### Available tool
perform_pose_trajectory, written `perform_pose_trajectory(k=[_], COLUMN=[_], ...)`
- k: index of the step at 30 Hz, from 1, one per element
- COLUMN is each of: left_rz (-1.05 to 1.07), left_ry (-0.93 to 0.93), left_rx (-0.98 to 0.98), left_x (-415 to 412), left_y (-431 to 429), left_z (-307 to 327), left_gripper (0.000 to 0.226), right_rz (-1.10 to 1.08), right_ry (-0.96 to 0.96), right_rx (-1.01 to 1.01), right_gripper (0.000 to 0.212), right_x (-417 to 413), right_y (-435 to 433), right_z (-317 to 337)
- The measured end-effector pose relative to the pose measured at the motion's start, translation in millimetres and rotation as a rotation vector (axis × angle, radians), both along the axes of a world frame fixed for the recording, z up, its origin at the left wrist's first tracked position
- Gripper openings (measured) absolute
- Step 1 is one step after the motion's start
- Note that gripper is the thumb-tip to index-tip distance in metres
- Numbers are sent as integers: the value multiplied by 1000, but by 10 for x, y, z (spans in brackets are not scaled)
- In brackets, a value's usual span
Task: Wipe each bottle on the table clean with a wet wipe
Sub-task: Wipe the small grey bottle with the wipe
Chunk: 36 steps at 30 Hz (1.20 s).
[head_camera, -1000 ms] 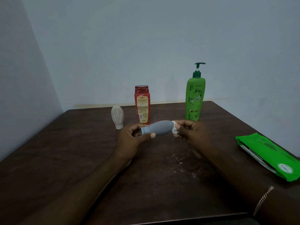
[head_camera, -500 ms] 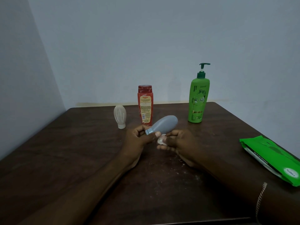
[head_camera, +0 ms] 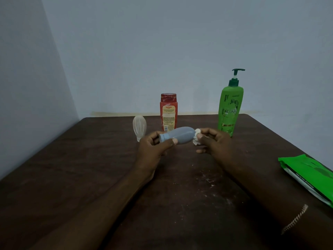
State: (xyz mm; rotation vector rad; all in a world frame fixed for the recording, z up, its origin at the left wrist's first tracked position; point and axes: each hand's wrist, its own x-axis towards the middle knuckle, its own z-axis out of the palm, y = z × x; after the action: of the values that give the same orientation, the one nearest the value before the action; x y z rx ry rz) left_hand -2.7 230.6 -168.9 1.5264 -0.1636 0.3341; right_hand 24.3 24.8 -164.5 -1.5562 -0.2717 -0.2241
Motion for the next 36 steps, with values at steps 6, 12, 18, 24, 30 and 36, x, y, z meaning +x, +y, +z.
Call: perform_pose_trajectory(k=[6, 12, 18, 24, 30, 36], left_rz=[18, -22, 7, -69, -47, 51], left_ry=[-9, 1, 49, 57, 39, -92], left_rx=[-97, -132, 196, 527, 591, 860], left_x=[-6, 9, -25, -86, -90, -101], left_y=[52, 25, 10, -24, -35, -28], left_z=[42, 44, 22, -5, -42, -116], left_gripper=[38, 30, 26, 9, 16, 39], right_rz=[57, 112, -140, -212, -126, -102], right_ry=[-48, -64, -297, -621, -843, -814], right_rx=[-241, -410, -408, -590, -966, -1074], right_gripper=[16, 11, 18, 26, 21, 24], right_x=[-152, -187, -148, -231, -255, -278], right_y=[82, 126, 14, 1, 104, 90], right_z=[37, -19, 26, 89, 72, 59])
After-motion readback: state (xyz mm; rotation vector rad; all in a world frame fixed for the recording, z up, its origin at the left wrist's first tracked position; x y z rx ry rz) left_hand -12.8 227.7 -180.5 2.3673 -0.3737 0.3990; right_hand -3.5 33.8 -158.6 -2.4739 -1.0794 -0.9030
